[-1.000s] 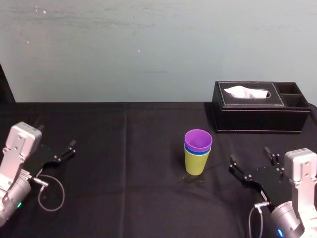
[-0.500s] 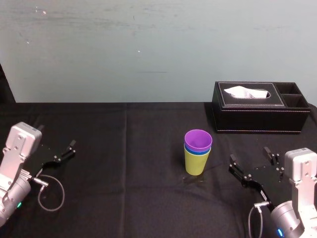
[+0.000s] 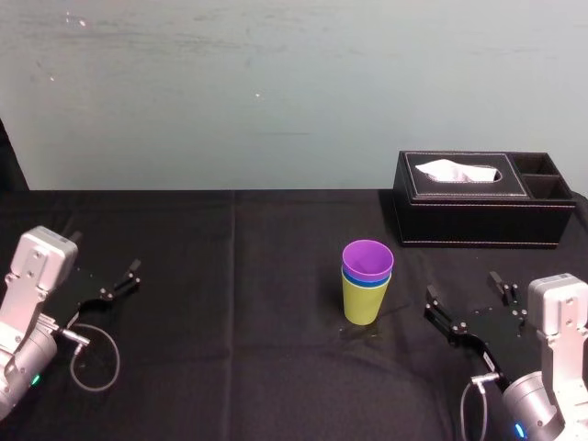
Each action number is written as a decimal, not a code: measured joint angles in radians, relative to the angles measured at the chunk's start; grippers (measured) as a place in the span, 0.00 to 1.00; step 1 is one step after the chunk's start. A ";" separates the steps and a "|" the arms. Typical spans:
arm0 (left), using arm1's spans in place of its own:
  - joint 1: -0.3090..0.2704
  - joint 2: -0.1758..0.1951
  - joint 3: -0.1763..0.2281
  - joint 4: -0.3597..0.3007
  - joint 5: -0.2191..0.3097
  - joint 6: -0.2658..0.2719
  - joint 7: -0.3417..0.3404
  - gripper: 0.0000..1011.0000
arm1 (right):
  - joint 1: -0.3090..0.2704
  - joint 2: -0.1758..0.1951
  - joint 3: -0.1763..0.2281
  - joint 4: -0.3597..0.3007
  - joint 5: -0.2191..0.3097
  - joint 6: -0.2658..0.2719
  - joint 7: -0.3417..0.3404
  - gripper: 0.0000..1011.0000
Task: Stack the three plastic cups sequentially using one hand.
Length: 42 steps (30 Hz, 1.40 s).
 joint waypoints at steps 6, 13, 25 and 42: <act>0.000 0.000 0.000 0.000 0.000 0.000 0.000 0.99 | 0.000 0.000 0.000 0.000 0.000 0.000 0.000 0.99; 0.000 0.000 0.000 0.000 0.000 0.000 0.000 0.99 | 0.000 0.000 0.000 0.000 0.000 0.000 0.000 0.99; 0.000 0.000 0.000 0.000 0.000 0.000 0.000 0.99 | 0.000 0.000 0.000 0.000 0.000 0.000 0.000 0.99; 0.000 0.000 0.000 0.000 0.000 0.000 0.000 0.99 | 0.000 0.000 0.000 0.000 0.000 0.000 0.000 0.99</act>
